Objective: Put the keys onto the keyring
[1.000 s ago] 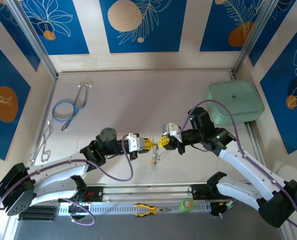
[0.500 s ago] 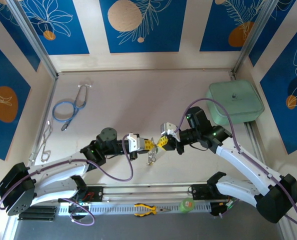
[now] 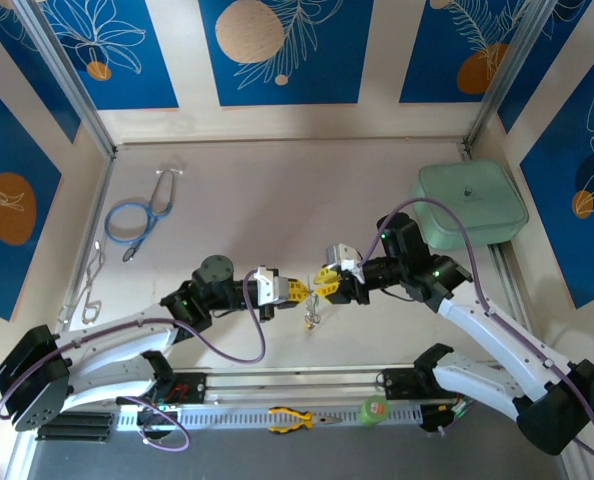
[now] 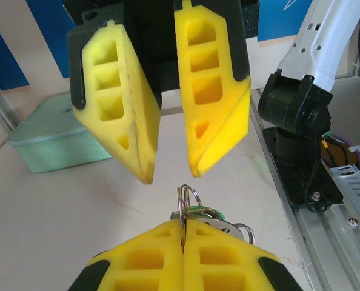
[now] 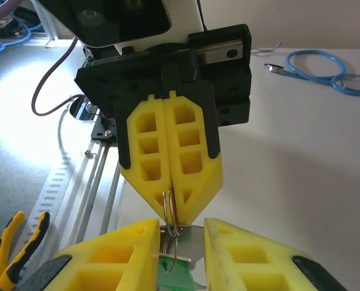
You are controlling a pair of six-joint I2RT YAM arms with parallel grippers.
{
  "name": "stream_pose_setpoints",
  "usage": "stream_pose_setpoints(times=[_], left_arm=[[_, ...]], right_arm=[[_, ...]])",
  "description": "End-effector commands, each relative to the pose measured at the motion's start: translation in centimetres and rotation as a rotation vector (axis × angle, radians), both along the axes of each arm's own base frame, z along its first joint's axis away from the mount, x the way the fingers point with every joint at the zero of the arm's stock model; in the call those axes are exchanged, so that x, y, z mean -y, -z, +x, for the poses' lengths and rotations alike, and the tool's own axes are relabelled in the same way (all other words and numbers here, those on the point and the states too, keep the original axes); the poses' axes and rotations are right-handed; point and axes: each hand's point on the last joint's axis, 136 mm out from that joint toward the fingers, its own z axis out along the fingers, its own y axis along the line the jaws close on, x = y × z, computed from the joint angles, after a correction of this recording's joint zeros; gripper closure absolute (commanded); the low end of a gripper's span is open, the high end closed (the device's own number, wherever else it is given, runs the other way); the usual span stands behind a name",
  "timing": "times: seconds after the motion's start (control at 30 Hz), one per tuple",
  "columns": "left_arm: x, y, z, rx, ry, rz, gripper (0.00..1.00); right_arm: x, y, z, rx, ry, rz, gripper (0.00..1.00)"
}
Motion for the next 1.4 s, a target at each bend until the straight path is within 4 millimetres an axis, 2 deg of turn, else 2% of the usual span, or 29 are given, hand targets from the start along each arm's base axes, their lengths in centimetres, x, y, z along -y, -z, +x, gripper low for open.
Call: stream_pose_setpoints(times=[0.0, 0.37, 0.47, 0.57, 0.63, 0.7, 0.73, 0.8, 0.97, 1.13, 1.37], left_arm=[[0.2, -1.9, -0.4, 0.047, 0.031, -0.059, 1.00], [0.2, -1.9, -0.4, 0.046, 0.035, -0.063, 1.00], [0.2, -1.9, -0.5, 0.044, 0.035, -0.063, 1.00], [0.1, -1.7, -0.4, 0.041, 0.027, -0.058, 1.00], [0.0, -1.5, 0.1, 0.037, 0.000, -0.042, 1.00], [-0.2, -0.9, 0.8, 0.028, -0.044, -0.008, 0.75], [-0.4, -0.6, 1.2, 0.029, -0.071, 0.013, 0.66], [-0.8, 0.2, 1.8, 0.020, -0.119, 0.066, 0.62], [-1.4, 1.5, 1.9, 0.026, -0.126, 0.173, 0.65], [-1.1, 1.1, 1.8, 0.033, -0.115, 0.149, 0.66], [-0.7, 0.9, 1.6, 0.020, -0.092, 0.131, 0.80]], right_arm=[[-0.3, 0.3, -0.7, -0.017, -0.038, 0.007, 0.75], [-1.1, 1.2, -0.6, -0.017, -0.055, -0.015, 0.81], [-1.1, 1.3, -0.5, -0.013, -0.054, -0.019, 0.88], [-1.1, 1.2, -0.4, -0.003, -0.050, -0.021, 1.00], [-0.9, 1.1, -0.3, 0.009, -0.042, -0.029, 1.00], [-0.7, 1.0, -0.2, 0.025, -0.034, -0.053, 1.00], [-0.5, 1.0, 0.0, 0.035, -0.026, -0.073, 1.00], [-0.2, 1.2, 0.3, 0.054, -0.007, -0.117, 1.00], [0.1, 2.0, 1.3, 0.106, 0.026, -0.279, 1.00], [-0.7, 2.4, 1.4, 0.134, 0.010, -0.371, 1.00], [-1.7, 2.7, 1.1, 0.150, -0.028, -0.399, 1.00]])
